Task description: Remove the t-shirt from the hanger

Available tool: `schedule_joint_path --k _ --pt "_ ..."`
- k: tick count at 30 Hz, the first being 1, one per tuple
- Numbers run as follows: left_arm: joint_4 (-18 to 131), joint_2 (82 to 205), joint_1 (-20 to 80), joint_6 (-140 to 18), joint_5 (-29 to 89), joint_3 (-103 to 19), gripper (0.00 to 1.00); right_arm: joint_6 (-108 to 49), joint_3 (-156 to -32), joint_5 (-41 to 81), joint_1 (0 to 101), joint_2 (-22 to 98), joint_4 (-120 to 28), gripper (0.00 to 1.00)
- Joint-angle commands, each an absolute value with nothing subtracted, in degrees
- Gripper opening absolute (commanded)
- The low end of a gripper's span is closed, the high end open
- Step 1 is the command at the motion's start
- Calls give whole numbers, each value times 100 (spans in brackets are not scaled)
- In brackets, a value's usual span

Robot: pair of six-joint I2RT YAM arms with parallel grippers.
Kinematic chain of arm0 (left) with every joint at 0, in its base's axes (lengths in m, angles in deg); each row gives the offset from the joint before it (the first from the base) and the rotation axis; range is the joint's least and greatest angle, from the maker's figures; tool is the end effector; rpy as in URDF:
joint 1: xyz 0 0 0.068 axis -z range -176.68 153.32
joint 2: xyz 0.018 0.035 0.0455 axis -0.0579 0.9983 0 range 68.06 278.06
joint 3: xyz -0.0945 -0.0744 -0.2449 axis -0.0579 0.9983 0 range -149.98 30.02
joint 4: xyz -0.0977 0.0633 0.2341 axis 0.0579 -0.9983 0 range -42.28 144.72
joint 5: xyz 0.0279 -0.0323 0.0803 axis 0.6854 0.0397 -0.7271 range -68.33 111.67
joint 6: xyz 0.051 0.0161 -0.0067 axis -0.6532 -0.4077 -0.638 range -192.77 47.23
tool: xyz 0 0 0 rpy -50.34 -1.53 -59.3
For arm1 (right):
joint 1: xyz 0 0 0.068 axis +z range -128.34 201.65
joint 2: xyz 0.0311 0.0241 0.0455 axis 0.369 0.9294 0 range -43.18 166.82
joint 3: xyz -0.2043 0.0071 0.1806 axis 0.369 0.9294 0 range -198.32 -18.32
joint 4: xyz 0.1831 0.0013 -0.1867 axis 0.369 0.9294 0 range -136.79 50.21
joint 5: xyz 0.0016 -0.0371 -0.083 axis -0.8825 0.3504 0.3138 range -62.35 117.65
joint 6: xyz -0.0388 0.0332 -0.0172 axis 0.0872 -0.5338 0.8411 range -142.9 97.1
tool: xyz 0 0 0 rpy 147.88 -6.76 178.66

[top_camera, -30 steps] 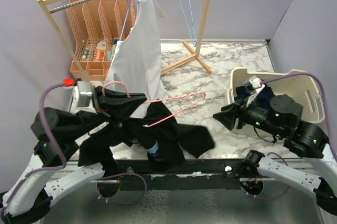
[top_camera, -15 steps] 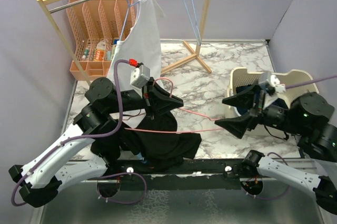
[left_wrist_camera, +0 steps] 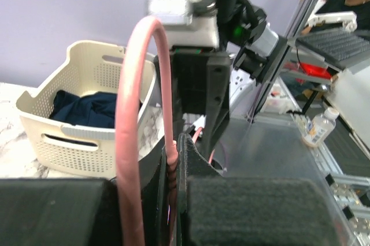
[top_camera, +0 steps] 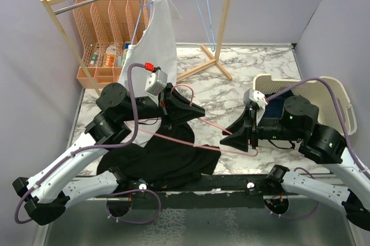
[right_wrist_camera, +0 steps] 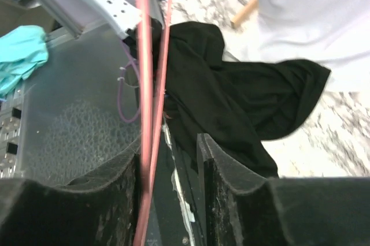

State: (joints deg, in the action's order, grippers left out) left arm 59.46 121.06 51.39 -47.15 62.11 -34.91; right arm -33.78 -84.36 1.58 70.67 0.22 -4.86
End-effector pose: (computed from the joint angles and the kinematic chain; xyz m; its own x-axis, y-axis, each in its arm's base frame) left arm 0.1066 -0.1532 0.4628 -0.2516 -0.2124 -0.9443 0.9678 -0.0506 -0.2465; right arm 0.0743 0.1094 0.4096 -0.3921 -0.1928 -0.8995 -0.8922 0.3181 0.3207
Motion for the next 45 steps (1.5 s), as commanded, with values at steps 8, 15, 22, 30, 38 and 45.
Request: schedule_joint_path --k 8,15,22,30,38,45 --pt "5409 11532 5128 -5227 4838 -3374 72 -3824 -8489 1441 7057 -854 161 1" --pt "4319 10919 5129 -5622 3644 -3268 78 -4249 -8934 2663 7053 -748 611 1" --pt "3753 9845 5130 -5719 2244 -2579 75 -4146 -9165 2685 7053 27 -144 1" --pt "3232 8772 5126 -5596 1536 -1621 74 -3788 -9852 2261 7056 1162 -1015 1" --pt "3302 8249 5125 -5332 1493 -701 71 -3190 -10684 2734 7053 2106 -1971 1" --pt "3189 8371 5128 -5418 1508 -753 71 -2528 -11111 3450 7052 2828 -3188 1"
